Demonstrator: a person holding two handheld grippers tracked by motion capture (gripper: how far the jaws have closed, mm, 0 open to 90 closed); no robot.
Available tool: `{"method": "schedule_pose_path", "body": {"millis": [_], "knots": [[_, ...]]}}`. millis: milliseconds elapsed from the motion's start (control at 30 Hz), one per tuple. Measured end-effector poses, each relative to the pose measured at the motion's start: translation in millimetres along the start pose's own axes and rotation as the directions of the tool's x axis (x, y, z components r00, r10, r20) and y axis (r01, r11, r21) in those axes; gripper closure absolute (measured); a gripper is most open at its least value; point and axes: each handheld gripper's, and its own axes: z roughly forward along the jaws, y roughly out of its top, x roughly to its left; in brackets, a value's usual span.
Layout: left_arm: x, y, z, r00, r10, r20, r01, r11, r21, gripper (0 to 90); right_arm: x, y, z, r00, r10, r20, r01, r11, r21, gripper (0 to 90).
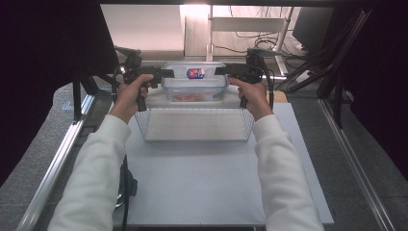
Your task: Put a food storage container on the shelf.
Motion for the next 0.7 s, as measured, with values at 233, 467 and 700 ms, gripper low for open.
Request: {"method": "schedule_pose_path", "body": {"millis": [233, 467, 700], "knots": [[-7.9, -5.6, 4.6, 0.9963, 0.055, -0.067, -0.057, 0.9981, -0.023, 22.0, 6.9, -4.9, 2.0, 0.9961, -0.079, 0.039, 0.081, 0.996, -0.046, 22.1], [-21.0, -17.2, -9.7, 0.9844, 0.137, -0.110, -0.146, 0.9863, -0.076, 13.7, 30.1, -17.1, -10.4, 0.9714, -0.204, 0.121, 0.217, 0.971, -0.103, 7.3], [-37.1, -41.9, -32.4, 0.9593, 0.237, -0.153, -0.253, 0.9631, -0.092, 13.5, 38.3, -41.0, -35.5, 0.9225, -0.354, 0.155, 0.369, 0.926, -0.085, 7.0]]}}
